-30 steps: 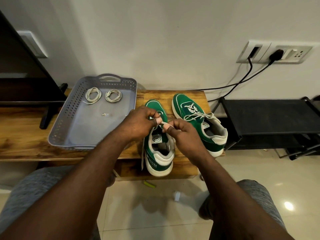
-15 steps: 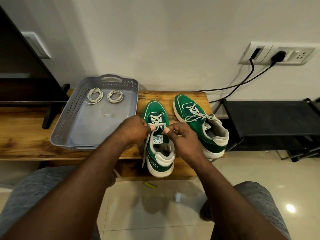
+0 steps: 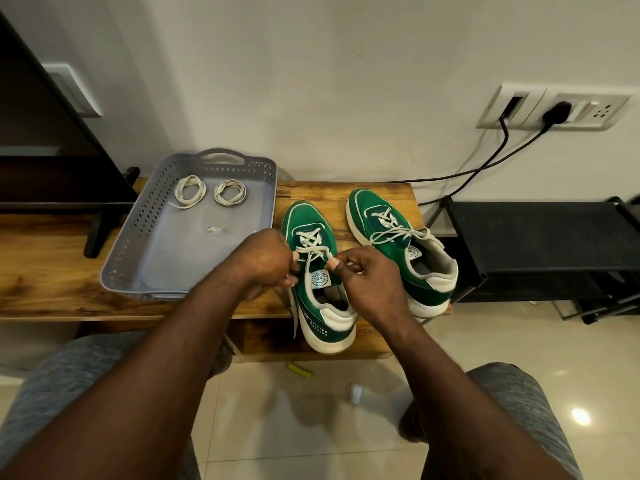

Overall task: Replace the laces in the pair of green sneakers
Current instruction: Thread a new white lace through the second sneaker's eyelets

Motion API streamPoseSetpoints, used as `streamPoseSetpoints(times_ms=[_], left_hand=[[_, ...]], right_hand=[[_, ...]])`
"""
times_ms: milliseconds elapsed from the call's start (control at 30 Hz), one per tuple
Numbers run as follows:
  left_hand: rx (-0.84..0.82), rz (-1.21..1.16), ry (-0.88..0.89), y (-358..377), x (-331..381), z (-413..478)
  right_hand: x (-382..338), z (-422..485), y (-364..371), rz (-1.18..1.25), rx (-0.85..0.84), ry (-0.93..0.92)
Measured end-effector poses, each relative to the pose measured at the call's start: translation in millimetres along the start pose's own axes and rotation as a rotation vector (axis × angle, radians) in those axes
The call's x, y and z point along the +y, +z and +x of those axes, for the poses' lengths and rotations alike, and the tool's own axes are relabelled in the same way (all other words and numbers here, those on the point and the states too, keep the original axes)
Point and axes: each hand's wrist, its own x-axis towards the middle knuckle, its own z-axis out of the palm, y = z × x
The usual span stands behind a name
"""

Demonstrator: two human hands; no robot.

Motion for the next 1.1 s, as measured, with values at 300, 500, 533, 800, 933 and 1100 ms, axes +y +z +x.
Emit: streamPoseSetpoints(times_ms=[300,500,533,800,933,1100], left_hand=[[0.269,0.315,0.427,-8.2,7.2,-2.2],[-0.102,0.054,0.625,3.5,18.1,-11.7],[-0.091,0.032,0.599,2.7,18.1,-11.8],[0.346,0.654,0.208,-9.6,7.6,0.1],[0.166,0.429,0.497,-5.7,10.1,-6.9],[-0.051,0.291,0.607,6.1,15.1,-14.7]], right_hand=[[-22.6,-5.2,-25.2,0.608,-0.046,-0.144],[-30.5,-8.5,-29.1,0.673,-0.089,-0.240],[-30.8,-8.6,-29.3,0.666,-0.085,-0.241],[-30.0,-10.3,-33.3,0.642,-0.088,-0.272],[-25.6,-8.8,-25.7,0.572,-0.087,-0.211],[-23.1,-8.7,-19.1,0.525,-0.082,-0.172]])
